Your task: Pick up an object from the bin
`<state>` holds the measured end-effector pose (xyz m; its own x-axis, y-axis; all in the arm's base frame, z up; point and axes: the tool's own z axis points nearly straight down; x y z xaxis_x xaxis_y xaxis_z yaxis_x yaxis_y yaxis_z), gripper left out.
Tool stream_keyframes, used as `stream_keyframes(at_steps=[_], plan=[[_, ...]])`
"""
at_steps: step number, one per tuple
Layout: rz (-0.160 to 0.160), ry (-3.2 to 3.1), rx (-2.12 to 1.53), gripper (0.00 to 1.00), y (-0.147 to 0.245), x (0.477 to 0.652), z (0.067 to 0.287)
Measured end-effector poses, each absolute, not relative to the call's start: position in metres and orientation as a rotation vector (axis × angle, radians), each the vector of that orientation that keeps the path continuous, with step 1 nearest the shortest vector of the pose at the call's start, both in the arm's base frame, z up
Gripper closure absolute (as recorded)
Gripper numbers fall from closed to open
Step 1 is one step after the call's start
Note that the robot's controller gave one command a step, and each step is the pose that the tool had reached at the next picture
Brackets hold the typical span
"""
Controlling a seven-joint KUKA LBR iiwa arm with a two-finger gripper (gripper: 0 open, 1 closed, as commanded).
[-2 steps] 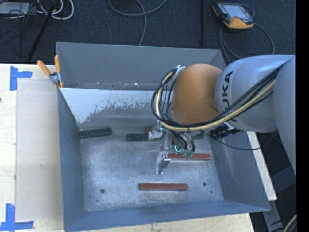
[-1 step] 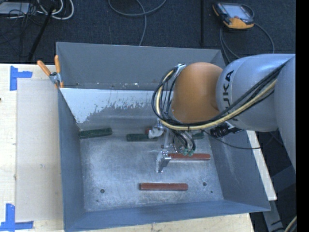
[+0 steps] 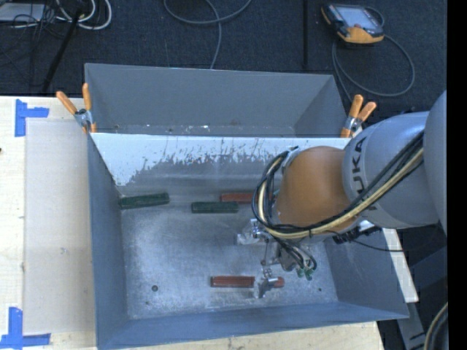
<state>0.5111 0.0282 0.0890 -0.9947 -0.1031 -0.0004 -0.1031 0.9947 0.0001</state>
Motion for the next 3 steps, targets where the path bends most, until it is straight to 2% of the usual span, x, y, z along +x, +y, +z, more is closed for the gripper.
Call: stream_keyframes(at_steps=[1,2,3], plan=[[0.001,3.144,-0.076,0.0,0.022,0.495,0.085],[0.0,3.141,-0.035,0.0,0.022,0.501,0.1],[0.0,3.14,-0.067,0.0,0.013,0.498,0.071]])
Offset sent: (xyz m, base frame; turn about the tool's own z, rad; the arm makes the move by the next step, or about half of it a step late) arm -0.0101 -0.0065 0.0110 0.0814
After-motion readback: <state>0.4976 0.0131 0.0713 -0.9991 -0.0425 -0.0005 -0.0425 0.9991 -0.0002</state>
